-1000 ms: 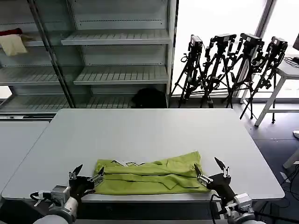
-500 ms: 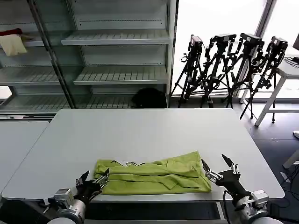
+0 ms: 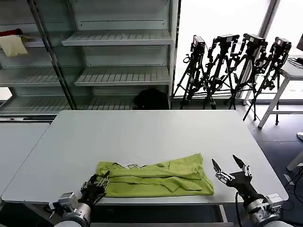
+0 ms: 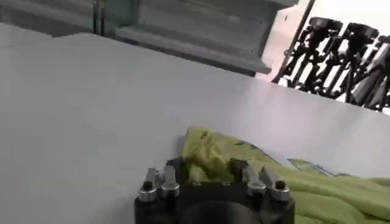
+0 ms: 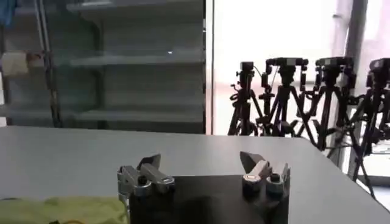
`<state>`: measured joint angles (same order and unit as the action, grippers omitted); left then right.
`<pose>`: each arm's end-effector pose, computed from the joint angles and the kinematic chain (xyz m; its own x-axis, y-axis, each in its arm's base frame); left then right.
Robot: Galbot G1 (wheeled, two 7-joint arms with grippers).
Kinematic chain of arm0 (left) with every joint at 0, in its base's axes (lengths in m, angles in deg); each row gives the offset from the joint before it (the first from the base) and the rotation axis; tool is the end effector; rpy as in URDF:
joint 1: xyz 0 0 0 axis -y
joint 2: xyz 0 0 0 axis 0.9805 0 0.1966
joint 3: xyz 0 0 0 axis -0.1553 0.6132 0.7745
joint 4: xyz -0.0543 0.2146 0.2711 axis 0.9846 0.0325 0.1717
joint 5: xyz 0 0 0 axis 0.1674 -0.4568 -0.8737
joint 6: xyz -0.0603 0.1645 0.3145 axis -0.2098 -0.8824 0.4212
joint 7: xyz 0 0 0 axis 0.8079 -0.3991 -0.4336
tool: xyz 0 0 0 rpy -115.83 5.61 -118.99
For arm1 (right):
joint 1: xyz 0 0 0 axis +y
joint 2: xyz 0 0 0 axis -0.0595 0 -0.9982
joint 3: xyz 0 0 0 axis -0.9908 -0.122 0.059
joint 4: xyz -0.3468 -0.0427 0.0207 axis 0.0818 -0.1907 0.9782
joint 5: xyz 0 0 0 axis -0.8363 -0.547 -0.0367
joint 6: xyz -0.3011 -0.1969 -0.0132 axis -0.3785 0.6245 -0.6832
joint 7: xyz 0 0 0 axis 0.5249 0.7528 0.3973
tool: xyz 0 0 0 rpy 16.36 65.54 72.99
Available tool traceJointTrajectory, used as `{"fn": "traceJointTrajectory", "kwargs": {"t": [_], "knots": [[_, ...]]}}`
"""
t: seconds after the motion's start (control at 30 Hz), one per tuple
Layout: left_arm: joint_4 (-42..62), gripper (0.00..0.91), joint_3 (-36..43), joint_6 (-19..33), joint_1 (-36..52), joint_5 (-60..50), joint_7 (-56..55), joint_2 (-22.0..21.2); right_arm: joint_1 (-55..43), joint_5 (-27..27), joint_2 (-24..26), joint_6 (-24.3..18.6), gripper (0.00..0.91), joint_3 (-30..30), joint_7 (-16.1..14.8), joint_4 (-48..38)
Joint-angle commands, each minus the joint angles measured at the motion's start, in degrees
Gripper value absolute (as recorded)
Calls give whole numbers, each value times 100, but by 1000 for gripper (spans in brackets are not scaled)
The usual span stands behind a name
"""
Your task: Fold and organize the clothes.
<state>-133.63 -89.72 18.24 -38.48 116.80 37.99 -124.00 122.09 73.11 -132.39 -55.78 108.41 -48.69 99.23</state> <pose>0.1997 0.0350 -0.2716 -0.8965 0.0508 0.4401 -0.0622 0.9692 -0.2384 0.1882 -0.1185 -0.2339 -0.9743 -0.1895 0.1221 -0.1903 0.9817 0.0056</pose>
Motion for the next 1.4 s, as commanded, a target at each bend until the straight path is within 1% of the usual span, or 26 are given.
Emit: {"fn": "traceJointTrajectory", "kwargs": {"t": [0.03,0.13,0.3,0.4,0.47,0.6,0.9,1.0,1.1,1.17,1.2,1.3,1.33,1.4], "knots": [[223,10,80,127,-11,-130,68,-111,39,78,6,-58,907,97,-38,-20],[263,10,94,160,-14,-149,120,-108,38,76,2,-63,907,97,-37,-20],[153,0,119,385,46,-150,89,-121,13,63,-19,-82,907,72,-42,-47],[3,0,-34,463,189,-31,-58,-98,-11,56,-30,-80,907,52,-41,-50],[-82,0,-228,463,258,124,-240,-4,-20,41,-40,-80,907,43,-38,-52],[-217,0,-731,459,268,441,-413,228,-59,24,-48,-76,897,1,-28,-79],[-159,0,-2443,338,316,916,-706,766,-280,-40,-43,-14,887,-189,1,-99],[-238,0,-2902,229,287,973,-707,838,-327,-35,-30,-12,887,-218,6,-122],[-627,0,-3097,103,226,955,-701,785,-361,-36,-29,-3,887,-240,15,-129],[-897,0,-3008,61,107,857,-671,719,-374,-36,-30,-4,887,-248,20,-134],[-1180,0,-2790,45,11,713,-618,634,-385,-35,-40,-5,887,-250,22,-144],[-1569,0,-2204,38,-193,232,-323,420,-396,-36,-64,-6,887,-258,30,-154],[-1669,0,-1886,36,-248,32,-204,397,-398,-40,-71,-9,887,-266,31,-158],[-1607,0,-921,35,-174,-591,-45,409,-397,-42,-84,-15,887,-288,32,-164]]}}
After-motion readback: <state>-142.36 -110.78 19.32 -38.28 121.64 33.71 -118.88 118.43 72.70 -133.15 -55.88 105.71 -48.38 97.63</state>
